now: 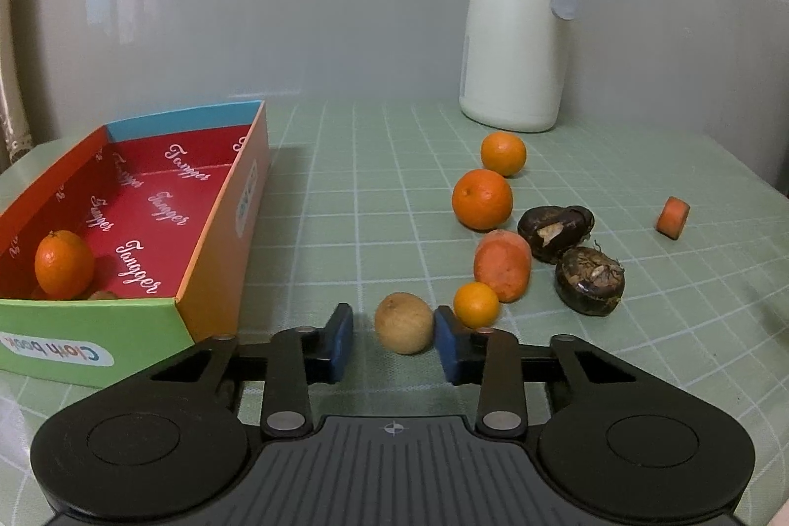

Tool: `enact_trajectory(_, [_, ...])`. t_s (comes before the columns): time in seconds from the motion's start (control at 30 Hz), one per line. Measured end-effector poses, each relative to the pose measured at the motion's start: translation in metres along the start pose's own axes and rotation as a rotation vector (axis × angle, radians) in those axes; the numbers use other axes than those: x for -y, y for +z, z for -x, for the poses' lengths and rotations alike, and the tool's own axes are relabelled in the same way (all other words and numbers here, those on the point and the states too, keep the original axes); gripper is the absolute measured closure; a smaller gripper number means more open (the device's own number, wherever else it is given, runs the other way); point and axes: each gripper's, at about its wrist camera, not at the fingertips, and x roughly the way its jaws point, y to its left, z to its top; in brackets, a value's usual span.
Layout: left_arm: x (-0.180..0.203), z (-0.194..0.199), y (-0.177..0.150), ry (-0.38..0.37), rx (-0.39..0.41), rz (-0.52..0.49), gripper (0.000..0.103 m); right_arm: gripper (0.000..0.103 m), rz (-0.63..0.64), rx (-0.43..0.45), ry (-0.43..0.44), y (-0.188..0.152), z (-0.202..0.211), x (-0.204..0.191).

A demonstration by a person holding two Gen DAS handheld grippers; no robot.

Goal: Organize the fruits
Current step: 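Close the left tool on the tan longan and lift it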

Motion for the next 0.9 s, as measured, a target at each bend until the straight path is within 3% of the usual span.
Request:
enact_trajectory(0.1, [-0.003, 0.001, 0.0, -0.004, 0.0, 0.011, 0.077, 0.0, -0.002, -0.001, 0.003, 0.0, 0.0, -0.001])
enact_trajectory(0.33, [-0.001, 0.005, 0.0, 0.006, 0.015, -0.009, 0.077, 0.0, -0.006, -0.003, 0.005, -0.001, 0.001, -0.001])
enact_trajectory(0.57, [-0.005, 0.027, 0.012, 0.02, 0.097, -0.035, 0.077, 0.0, -0.008, -0.004, 0.013, -0.001, 0.0, -0.004])
enact_trajectory(0.8, [-0.041, 0.042, 0.027, 0.08, 0.142, 0.008, 0.077, 0.0, 0.008, -0.008, 0.032, -0.003, -0.002, -0.013])
enact_trajectory(0.9, [-0.054, 0.046, 0.03, 0.14, 0.16, 0.018, 0.077, 0.0, 0.014, -0.013, 0.039, -0.004, -0.002, -0.018])
